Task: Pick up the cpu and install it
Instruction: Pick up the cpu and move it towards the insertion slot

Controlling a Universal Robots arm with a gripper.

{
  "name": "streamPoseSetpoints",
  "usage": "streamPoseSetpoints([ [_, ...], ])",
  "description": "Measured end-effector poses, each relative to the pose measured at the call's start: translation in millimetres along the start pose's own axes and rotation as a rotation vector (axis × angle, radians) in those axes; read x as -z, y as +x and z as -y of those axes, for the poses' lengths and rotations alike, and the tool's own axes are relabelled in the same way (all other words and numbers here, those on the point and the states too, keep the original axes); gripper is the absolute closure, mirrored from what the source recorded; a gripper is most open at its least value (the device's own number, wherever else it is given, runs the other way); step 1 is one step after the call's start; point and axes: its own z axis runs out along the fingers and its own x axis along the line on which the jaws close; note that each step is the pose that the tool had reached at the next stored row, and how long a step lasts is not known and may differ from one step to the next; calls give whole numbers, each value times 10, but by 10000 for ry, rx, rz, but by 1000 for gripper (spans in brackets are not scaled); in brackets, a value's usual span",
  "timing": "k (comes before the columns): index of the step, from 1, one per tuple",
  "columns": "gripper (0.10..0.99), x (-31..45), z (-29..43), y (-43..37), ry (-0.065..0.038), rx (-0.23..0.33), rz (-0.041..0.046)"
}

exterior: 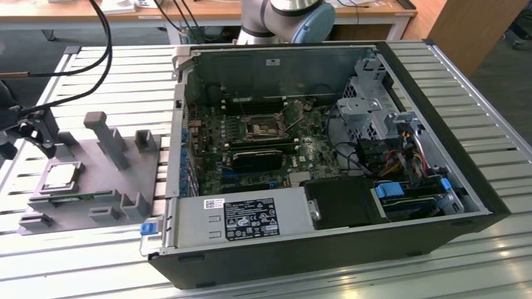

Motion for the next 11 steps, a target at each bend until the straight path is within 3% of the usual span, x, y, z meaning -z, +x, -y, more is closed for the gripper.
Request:
streamPoseSetpoints([
  [6, 427, -106, 7, -5, 0, 0, 0],
  [9, 310, -160, 10, -6, 0, 0, 1],
  [11, 310, -192, 13, -8, 1, 11, -1],
])
